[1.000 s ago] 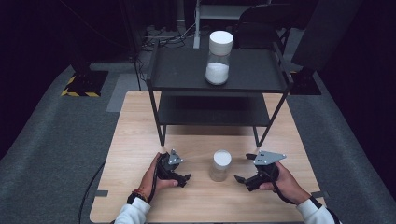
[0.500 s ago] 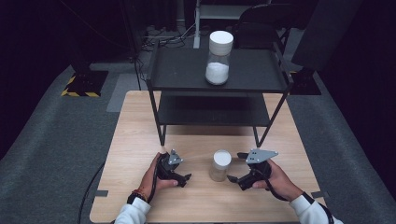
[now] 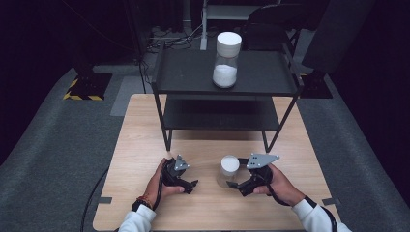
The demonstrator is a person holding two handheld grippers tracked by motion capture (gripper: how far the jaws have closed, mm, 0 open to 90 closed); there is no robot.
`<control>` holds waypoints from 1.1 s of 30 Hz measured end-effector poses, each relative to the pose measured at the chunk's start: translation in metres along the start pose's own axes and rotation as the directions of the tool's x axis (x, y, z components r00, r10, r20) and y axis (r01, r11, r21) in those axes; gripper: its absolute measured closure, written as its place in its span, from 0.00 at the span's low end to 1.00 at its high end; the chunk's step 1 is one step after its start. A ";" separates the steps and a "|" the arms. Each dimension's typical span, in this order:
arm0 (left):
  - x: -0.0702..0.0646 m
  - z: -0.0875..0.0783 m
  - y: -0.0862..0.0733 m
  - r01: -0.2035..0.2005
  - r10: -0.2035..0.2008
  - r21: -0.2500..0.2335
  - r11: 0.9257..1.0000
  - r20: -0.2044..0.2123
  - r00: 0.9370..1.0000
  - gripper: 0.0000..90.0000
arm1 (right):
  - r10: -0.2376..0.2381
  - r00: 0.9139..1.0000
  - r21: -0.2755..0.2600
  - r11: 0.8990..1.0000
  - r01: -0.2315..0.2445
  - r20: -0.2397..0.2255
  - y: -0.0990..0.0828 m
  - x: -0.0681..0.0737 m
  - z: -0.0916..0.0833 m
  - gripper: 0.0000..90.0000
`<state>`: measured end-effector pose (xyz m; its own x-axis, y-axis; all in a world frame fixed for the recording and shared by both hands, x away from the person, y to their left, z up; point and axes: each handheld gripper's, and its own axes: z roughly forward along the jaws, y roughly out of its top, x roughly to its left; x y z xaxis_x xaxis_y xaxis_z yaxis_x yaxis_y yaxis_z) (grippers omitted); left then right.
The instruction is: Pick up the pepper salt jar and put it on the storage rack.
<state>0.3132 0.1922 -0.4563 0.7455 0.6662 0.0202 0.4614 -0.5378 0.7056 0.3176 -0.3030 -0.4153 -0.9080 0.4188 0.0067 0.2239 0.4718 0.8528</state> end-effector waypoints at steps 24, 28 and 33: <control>0.000 0.000 0.000 0.003 -0.003 -0.001 1.000 -0.001 1.000 0.02 | 0.012 1.000 -0.077 0.997 -0.012 -0.001 0.001 -0.002 0.008 0.36; 0.000 0.000 0.000 0.004 -0.004 0.000 1.000 -0.001 1.000 0.02 | 0.018 1.000 -0.080 0.997 -0.017 0.001 0.001 -0.001 0.008 0.36; 0.000 0.000 0.000 0.004 -0.004 0.000 1.000 -0.001 1.000 0.02 | 0.023 1.000 -0.079 0.997 -0.023 0.008 0.001 0.000 0.007 0.36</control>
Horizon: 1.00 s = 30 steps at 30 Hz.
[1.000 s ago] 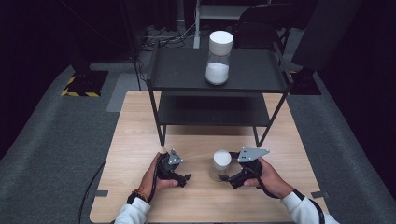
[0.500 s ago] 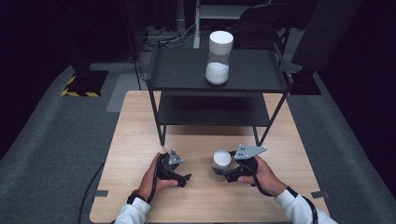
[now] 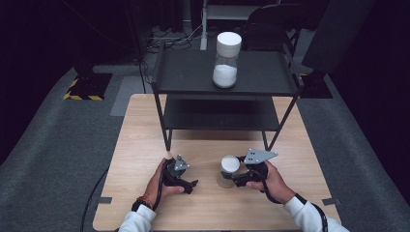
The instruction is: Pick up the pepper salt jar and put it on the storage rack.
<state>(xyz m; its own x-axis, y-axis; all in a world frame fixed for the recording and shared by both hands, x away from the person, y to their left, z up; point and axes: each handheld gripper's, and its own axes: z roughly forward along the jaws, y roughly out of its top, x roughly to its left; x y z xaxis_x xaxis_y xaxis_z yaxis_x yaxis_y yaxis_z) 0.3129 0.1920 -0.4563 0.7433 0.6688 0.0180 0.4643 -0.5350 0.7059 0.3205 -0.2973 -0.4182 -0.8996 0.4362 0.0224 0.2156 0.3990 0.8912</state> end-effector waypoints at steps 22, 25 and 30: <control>0.000 0.000 0.000 0.002 -0.002 -0.001 1.000 0.000 1.000 0.02 | 0.035 0.987 -0.060 0.998 -0.026 0.154 0.018 0.014 -0.033 0.37; 0.000 0.000 0.000 0.001 -0.001 -0.001 1.000 0.000 1.000 0.02 | 0.035 0.985 -0.062 0.998 -0.025 0.169 0.027 0.015 -0.039 0.37; 0.000 0.000 0.000 0.001 -0.001 -0.001 1.000 0.000 1.000 0.02 | 0.038 0.978 -0.085 0.996 -0.021 0.204 0.041 0.018 -0.047 0.37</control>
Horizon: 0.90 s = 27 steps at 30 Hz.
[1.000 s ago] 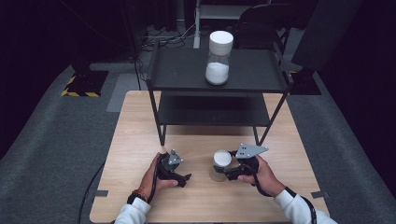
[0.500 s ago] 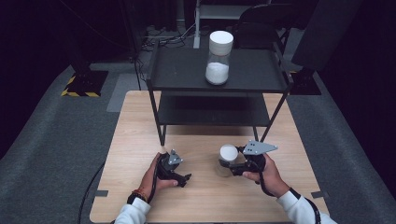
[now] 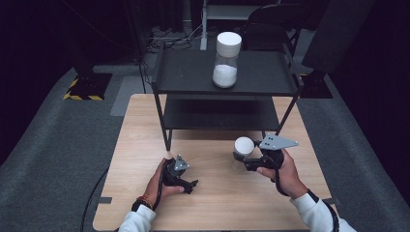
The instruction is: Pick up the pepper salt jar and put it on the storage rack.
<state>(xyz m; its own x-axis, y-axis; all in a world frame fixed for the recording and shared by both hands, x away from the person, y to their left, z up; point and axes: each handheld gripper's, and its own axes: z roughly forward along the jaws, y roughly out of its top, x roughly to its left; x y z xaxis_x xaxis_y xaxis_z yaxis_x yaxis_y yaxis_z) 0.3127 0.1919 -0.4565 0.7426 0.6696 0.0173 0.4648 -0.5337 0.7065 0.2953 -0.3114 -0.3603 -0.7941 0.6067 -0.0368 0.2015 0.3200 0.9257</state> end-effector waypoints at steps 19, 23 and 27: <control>0.000 0.000 0.000 0.000 0.000 0.000 1.000 0.000 1.000 0.02 | 0.027 0.994 -0.051 0.998 -0.022 0.102 0.048 0.001 -0.023 0.37; 0.000 0.000 0.000 0.000 0.000 0.000 1.000 0.000 1.000 0.02 | 0.030 0.993 -0.059 0.998 -0.023 0.111 0.058 0.000 -0.028 0.37; 0.000 0.000 0.000 0.000 0.000 0.000 1.000 0.000 1.000 0.02 | 0.028 0.993 -0.064 0.998 -0.021 0.119 0.067 0.000 -0.031 0.37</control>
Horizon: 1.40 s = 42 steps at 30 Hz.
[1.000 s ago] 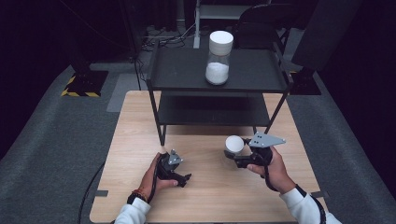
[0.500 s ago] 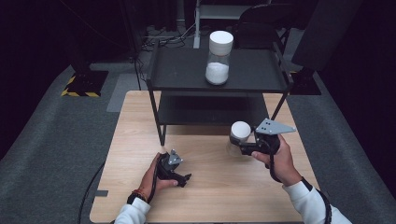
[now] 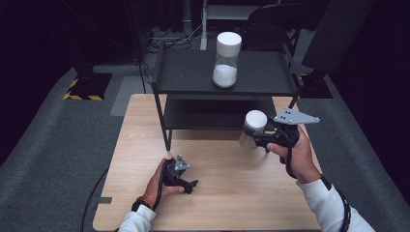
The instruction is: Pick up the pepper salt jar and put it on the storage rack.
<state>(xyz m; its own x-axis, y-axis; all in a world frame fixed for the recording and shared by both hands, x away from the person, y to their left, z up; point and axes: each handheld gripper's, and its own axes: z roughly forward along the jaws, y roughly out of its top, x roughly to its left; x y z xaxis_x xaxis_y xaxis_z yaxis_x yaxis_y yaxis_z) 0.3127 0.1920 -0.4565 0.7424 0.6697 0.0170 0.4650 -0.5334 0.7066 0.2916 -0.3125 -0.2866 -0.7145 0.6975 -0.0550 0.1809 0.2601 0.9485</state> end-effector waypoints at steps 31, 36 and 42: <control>0.000 0.000 0.000 0.000 0.000 -0.002 1.000 -0.001 1.000 0.02 | -0.039 0.998 -0.046 0.998 0.041 0.056 0.072 0.001 -0.011 0.37; 0.000 0.000 0.000 0.001 -0.001 -0.002 1.000 -0.001 1.000 0.02 | -0.047 0.997 -0.059 0.997 0.050 0.066 0.086 0.001 -0.013 0.37; 0.000 0.000 0.000 0.001 -0.001 -0.002 1.000 -0.001 1.000 0.02 | -0.043 0.997 -0.068 0.997 0.048 0.067 0.098 -0.001 -0.015 0.37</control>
<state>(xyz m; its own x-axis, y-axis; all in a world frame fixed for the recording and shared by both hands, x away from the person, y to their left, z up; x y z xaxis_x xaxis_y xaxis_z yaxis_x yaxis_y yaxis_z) 0.3124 0.1919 -0.4568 0.7415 0.6707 0.0173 0.4643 -0.5316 0.7084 0.3001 -0.2979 -0.1888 -0.6751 0.7285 -0.1165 0.0999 0.2468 0.9639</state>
